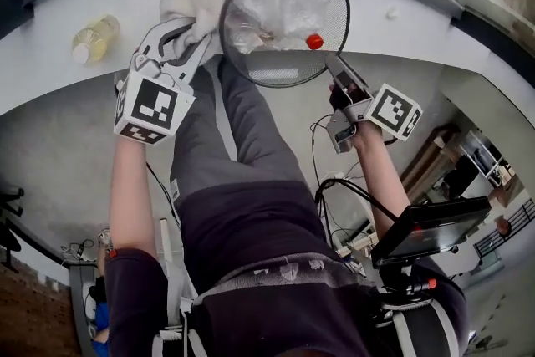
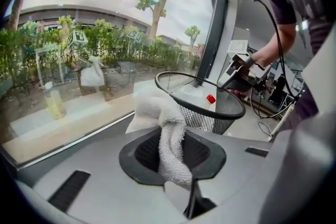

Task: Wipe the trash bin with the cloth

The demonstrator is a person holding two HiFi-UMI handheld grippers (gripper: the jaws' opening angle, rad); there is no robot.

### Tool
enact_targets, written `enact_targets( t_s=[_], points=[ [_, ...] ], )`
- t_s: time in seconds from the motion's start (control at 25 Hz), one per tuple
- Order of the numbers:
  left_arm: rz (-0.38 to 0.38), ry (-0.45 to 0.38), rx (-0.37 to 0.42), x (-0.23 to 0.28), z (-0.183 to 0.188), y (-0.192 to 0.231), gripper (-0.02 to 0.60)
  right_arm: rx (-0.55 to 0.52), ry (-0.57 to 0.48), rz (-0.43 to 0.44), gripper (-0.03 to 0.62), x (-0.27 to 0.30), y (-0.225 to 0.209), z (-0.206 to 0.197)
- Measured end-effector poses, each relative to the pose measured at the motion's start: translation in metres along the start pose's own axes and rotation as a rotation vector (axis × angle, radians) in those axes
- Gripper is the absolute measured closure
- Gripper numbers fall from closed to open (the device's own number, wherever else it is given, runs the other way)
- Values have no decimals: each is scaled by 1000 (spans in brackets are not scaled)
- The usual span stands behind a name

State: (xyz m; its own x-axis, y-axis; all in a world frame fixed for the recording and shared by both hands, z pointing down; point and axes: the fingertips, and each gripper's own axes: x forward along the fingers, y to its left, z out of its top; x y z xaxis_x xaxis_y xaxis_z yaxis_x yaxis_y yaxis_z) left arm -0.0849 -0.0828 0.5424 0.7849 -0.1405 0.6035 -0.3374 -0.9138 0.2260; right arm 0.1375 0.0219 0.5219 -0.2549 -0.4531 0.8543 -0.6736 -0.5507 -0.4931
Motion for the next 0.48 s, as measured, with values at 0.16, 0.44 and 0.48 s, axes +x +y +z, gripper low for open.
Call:
enact_targets(
  t_s=[0.16,0.44,0.48],
  points=[
    [12,2,44,8,22,14,517,-313,-25,11,493,5,16,58],
    [18,5,38,12,27,22,517,-330,46,51,539,34,30,69],
    [23,4,35,11,25,23,517,-312,42,50,543,34,30,67]
  ],
)
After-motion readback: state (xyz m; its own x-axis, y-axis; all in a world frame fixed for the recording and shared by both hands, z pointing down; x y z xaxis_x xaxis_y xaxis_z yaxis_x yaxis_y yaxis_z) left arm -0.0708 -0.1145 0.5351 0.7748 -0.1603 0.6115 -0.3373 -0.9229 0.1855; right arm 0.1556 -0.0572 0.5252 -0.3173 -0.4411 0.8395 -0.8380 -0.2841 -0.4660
